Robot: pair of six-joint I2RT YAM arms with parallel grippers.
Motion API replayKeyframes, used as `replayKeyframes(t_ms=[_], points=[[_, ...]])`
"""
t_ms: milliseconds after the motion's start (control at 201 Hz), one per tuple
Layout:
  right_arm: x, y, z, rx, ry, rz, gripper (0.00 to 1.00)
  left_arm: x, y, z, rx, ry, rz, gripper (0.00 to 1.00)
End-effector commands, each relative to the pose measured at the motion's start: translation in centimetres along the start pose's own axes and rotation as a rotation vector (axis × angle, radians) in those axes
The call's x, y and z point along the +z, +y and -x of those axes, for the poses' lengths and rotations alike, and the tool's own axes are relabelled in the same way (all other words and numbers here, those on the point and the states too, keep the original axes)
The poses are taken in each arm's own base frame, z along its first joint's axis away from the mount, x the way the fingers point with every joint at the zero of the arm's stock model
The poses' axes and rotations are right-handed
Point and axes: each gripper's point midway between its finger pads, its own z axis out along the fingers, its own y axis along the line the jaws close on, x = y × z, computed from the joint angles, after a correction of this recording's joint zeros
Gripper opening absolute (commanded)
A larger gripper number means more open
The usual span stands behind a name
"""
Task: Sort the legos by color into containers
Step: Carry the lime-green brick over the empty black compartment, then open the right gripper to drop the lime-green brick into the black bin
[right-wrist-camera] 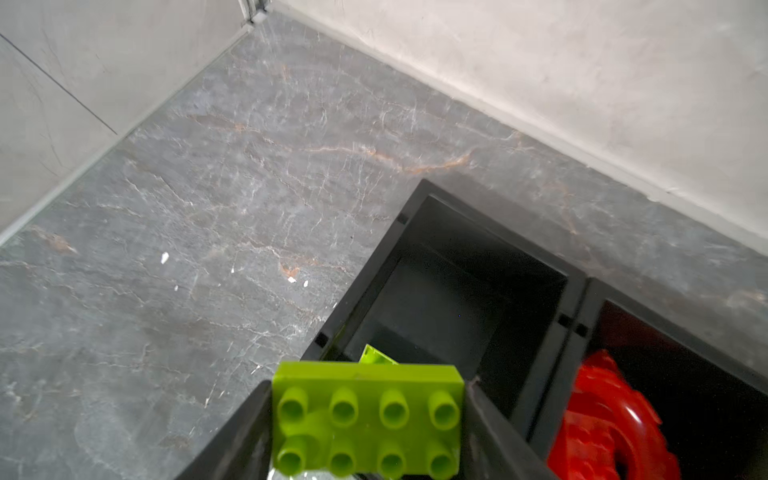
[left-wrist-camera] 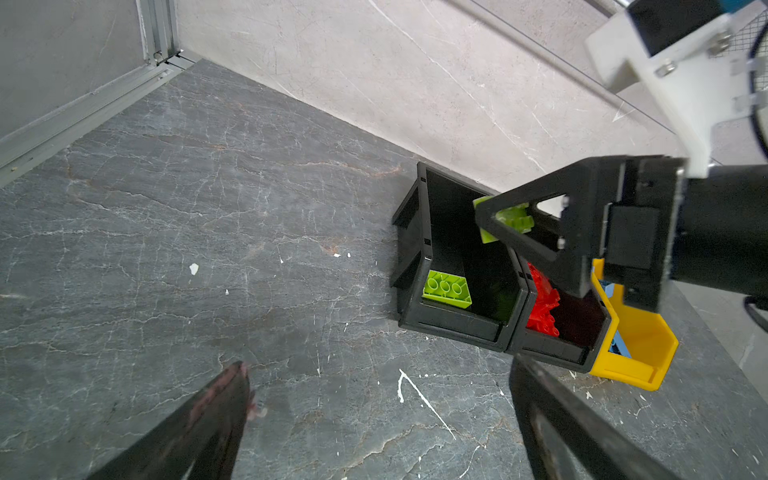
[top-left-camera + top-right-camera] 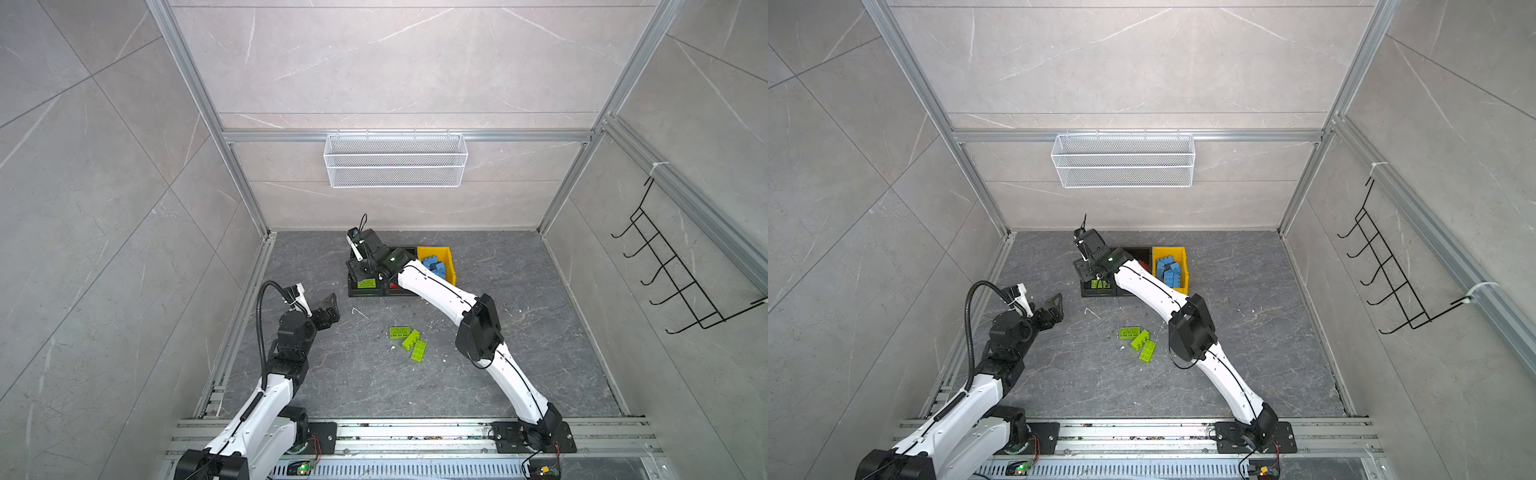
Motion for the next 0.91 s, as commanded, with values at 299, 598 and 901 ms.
replayKeyframes(t_ms=[299, 598, 901], points=[[2.6, -2.6, -1.6, 0.026, 0.063, -0.019, 0.65, -0.4, -0.5, 1.9, 0.021, -0.064, -0.010, 0.99], [2.6, -3.0, -1.8, 0.033, 0.073, -0.013, 0.70, -0.2, -0.4, 1.6, 0.020, -0.055, -0.007, 0.99], [0.8, -3.1, -0.6, 0.026, 0.062, -0.009, 0.79, -0.2, -0.4, 1.6, 0.020, -0.053, -0.007, 0.99]])
